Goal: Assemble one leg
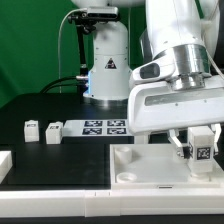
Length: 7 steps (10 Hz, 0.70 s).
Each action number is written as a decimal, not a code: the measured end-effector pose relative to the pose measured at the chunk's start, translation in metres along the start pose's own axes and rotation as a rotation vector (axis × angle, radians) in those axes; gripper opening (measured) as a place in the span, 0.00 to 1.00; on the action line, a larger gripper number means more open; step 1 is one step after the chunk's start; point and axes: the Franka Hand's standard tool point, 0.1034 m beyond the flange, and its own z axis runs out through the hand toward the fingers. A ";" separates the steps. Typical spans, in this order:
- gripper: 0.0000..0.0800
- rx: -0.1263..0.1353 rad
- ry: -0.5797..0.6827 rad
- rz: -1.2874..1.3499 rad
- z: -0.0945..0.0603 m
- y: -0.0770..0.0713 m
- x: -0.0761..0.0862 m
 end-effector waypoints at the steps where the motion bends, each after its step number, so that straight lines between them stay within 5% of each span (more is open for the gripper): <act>1: 0.36 0.000 -0.001 -0.001 0.000 0.000 0.000; 7: 0.36 -0.004 0.000 0.001 0.005 0.003 -0.006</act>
Offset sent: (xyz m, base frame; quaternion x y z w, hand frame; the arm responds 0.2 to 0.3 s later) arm -0.0041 -0.0005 -0.0174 0.0062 -0.0023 -0.0075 1.0000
